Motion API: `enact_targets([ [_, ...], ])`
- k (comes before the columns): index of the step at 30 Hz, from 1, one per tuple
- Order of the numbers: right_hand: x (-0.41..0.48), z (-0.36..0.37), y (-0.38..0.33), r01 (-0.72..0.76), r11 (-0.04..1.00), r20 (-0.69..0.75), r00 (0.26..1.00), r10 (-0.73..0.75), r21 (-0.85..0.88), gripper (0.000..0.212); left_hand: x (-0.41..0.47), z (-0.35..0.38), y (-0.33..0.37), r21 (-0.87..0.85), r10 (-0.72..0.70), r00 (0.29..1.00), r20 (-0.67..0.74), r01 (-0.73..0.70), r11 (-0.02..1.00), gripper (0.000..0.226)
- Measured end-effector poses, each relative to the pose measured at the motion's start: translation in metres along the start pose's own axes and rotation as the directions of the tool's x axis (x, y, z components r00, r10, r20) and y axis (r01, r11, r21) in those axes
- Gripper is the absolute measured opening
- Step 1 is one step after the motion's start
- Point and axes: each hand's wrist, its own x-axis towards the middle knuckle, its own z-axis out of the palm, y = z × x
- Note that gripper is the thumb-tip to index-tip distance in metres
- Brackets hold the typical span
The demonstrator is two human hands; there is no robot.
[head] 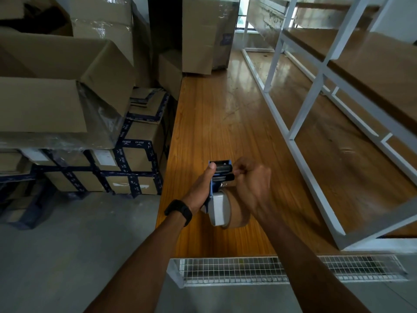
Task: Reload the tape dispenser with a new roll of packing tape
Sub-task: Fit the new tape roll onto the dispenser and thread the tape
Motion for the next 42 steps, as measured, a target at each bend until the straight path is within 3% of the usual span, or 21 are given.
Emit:
enact_targets([
  [2, 0.004, 0.000, -0.002, -0.003, 0.999, 0.000, 1.000, 0.003, -0.048, 0.021, -0.001, 0.001, 0.003, -0.001, 0.010, 1.000, 0.008, -0.010, 1.000, 0.044],
  [6, 0.002, 0.002, -0.002, 0.148, 0.976, 0.016, 0.989, -0.148, -0.157, 0.019, -0.001, 0.001, 0.004, -0.010, 0.027, 1.000, 0.007, -0.027, 1.000, 0.051],
  [13, 0.006, 0.007, 0.000, 0.155, 0.958, 0.032, 0.988, -0.152, -0.242, 0.015, -0.004, 0.000, 0.006, 0.048, 0.038, 0.999, -0.027, -0.037, 0.998, 0.035],
  [17, 0.006, 0.010, -0.002, 0.198, 0.930, 0.050, 0.980, -0.192, -0.310, 0.014, -0.002, -0.001, 0.005, 0.061, 0.053, 0.997, -0.050, -0.050, 0.997, 0.049],
  [24, 0.012, 0.009, 0.000, 0.114, 0.969, 0.042, 0.993, -0.108, -0.220, 0.016, 0.006, -0.004, 0.006, 0.060, 0.052, 0.999, 0.004, -0.052, 0.997, 0.053],
  [30, 0.017, 0.005, -0.004, -0.031, 0.992, 0.003, 0.999, 0.032, -0.126, 0.014, 0.008, -0.002, 0.014, 0.080, 0.139, 0.989, 0.047, -0.142, 0.987, 0.038],
  [35, 0.010, 0.003, -0.004, 0.106, 0.993, -0.085, 0.990, -0.109, -0.042, 0.010, 0.007, 0.000, 0.010, 0.014, 0.127, 0.992, 0.007, -0.127, 0.992, 0.049],
  [37, 0.008, 0.003, -0.004, 0.160, 0.987, -0.104, 0.981, -0.163, -0.034, 0.019, 0.008, 0.000, 0.008, 0.011, 0.109, 0.994, -0.009, -0.109, 0.994, 0.049],
  [42, 0.009, 0.006, 0.002, 0.248, 0.968, -0.132, 0.959, -0.251, -0.039, 0.022, 0.005, 0.004, 0.013, 0.056, 0.104, 0.994, 0.046, -0.106, 0.993, 0.045],
])
